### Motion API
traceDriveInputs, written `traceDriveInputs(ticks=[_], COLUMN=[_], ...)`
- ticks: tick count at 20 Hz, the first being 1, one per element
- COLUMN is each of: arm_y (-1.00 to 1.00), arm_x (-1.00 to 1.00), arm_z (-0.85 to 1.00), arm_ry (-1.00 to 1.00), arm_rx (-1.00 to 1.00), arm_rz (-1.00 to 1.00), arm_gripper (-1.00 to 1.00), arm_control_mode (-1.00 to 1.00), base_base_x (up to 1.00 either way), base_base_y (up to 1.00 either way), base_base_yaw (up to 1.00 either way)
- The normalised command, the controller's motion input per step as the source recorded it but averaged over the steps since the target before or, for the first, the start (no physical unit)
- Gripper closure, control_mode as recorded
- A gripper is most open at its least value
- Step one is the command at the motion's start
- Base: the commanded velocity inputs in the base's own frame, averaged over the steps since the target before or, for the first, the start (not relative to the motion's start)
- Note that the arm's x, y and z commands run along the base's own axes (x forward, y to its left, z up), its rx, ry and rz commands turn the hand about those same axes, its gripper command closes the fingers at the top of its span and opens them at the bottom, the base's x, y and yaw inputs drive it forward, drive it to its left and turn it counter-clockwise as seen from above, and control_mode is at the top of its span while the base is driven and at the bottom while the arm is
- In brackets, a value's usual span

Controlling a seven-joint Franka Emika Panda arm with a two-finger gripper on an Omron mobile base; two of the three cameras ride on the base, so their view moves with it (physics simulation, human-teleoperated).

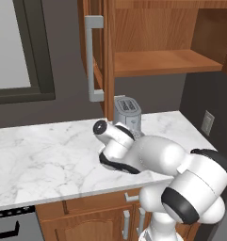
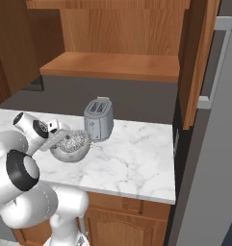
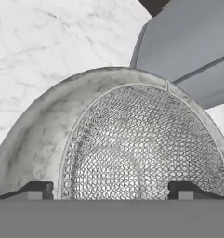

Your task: Open the cabinet and setup a tea strainer by placing it in the bowl upright.

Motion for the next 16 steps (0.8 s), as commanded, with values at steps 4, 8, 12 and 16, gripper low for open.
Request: traceDriveInputs(ticks=[4, 8, 12, 16], arm_y=[-0.01, 0.0, 0.0, 0.0], arm_x=[0.0, 0.0, -0.01, -0.08], arm_z=[0.13, 0.06, 0.15, 0.15], arm_ry=[0.0, 0.0, 0.0, 0.0], arm_rx=[0.15, 0.09, 0.06, 0.06], arm_rz=[0.0, 0.0, 0.0, 0.0], arm_gripper=[-1.0, -1.0, -1.0, -1.0], arm_control_mode=[-1.0, -1.0, -1.0, -1.0], base_base_x=[0.0, 0.0, 0.0, 0.0], base_base_y=[0.0, 0.0, 0.0, 0.0], base_base_yaw=[0.0, 0.0, 0.0, 0.0])
